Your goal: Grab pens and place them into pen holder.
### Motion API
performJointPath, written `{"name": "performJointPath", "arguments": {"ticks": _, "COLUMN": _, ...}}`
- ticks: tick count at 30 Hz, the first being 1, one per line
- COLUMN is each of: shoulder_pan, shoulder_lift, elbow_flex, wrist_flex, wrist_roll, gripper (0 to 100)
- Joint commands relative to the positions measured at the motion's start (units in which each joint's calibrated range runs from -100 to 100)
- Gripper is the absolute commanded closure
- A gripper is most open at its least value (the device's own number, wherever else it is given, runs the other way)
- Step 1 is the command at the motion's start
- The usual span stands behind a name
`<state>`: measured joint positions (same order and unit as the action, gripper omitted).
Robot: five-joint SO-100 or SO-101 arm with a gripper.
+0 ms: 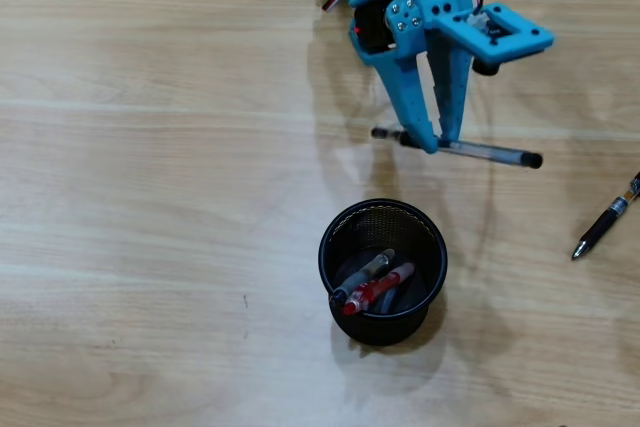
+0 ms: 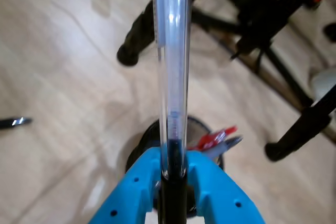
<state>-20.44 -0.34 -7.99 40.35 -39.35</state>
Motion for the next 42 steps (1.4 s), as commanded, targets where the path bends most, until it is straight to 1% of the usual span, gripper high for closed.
{"name": "performJointPath", "arguments": {"ticks": 1, "shoulder_pan": 1.6, "shoulder_lift": 0.6, "elbow_flex": -0.5, "wrist_flex": -18.0, "wrist_roll": 1.1, "gripper": 98}}
{"name": "performJointPath", "arguments": {"ticks": 2, "shoulder_pan": 1.6, "shoulder_lift": 1.5, "elbow_flex": 0.3, "wrist_flex": -21.5, "wrist_roll": 1.0, "gripper": 98}}
{"name": "performJointPath", "arguments": {"ticks": 3, "shoulder_pan": 1.7, "shoulder_lift": 3.2, "elbow_flex": 2.0, "wrist_flex": -28.7, "wrist_roll": 0.8, "gripper": 98}}
{"name": "performJointPath", "arguments": {"ticks": 4, "shoulder_pan": 1.7, "shoulder_lift": 3.9, "elbow_flex": 2.7, "wrist_flex": -32.2, "wrist_roll": 0.7, "gripper": 98}}
{"name": "performJointPath", "arguments": {"ticks": 8, "shoulder_pan": 2.3, "shoulder_lift": 6.5, "elbow_flex": 7.3, "wrist_flex": -43.8, "wrist_roll": -3.3, "gripper": 98}}
{"name": "performJointPath", "arguments": {"ticks": 11, "shoulder_pan": 3.0, "shoulder_lift": 7.7, "elbow_flex": 12.1, "wrist_flex": -51.8, "wrist_roll": -5.0, "gripper": 98}}
{"name": "performJointPath", "arguments": {"ticks": 14, "shoulder_pan": 3.7, "shoulder_lift": 8.4, "elbow_flex": 17.5, "wrist_flex": -57.6, "wrist_roll": -6.5, "gripper": 98}}
{"name": "performJointPath", "arguments": {"ticks": 20, "shoulder_pan": 4.9, "shoulder_lift": 8.7, "elbow_flex": 25.3, "wrist_flex": -63.9, "wrist_roll": -7.7, "gripper": 98}}
{"name": "performJointPath", "arguments": {"ticks": 25, "shoulder_pan": 4.9, "shoulder_lift": 9.5, "elbow_flex": 26.2, "wrist_flex": -65.4, "wrist_roll": -7.7, "gripper": 96}}
{"name": "performJointPath", "arguments": {"ticks": 30, "shoulder_pan": 3.4, "shoulder_lift": 9.7, "elbow_flex": 26.1, "wrist_flex": -65.3, "wrist_roll": -7.7, "gripper": 84}}
{"name": "performJointPath", "arguments": {"ticks": 37, "shoulder_pan": 1.3, "shoulder_lift": 8.8, "elbow_flex": 26.5, "wrist_flex": -64.3, "wrist_roll": -7.2, "gripper": 84}}
{"name": "performJointPath", "arguments": {"ticks": 40, "shoulder_pan": -2.7, "shoulder_lift": 7.7, "elbow_flex": 24.7, "wrist_flex": -57.4, "wrist_roll": -3.9, "gripper": 85}}
{"name": "performJointPath", "arguments": {"ticks": 42, "shoulder_pan": -6.0, "shoulder_lift": 6.2, "elbow_flex": 22.4, "wrist_flex": -51.0, "wrist_roll": -1.7, "gripper": 89}}
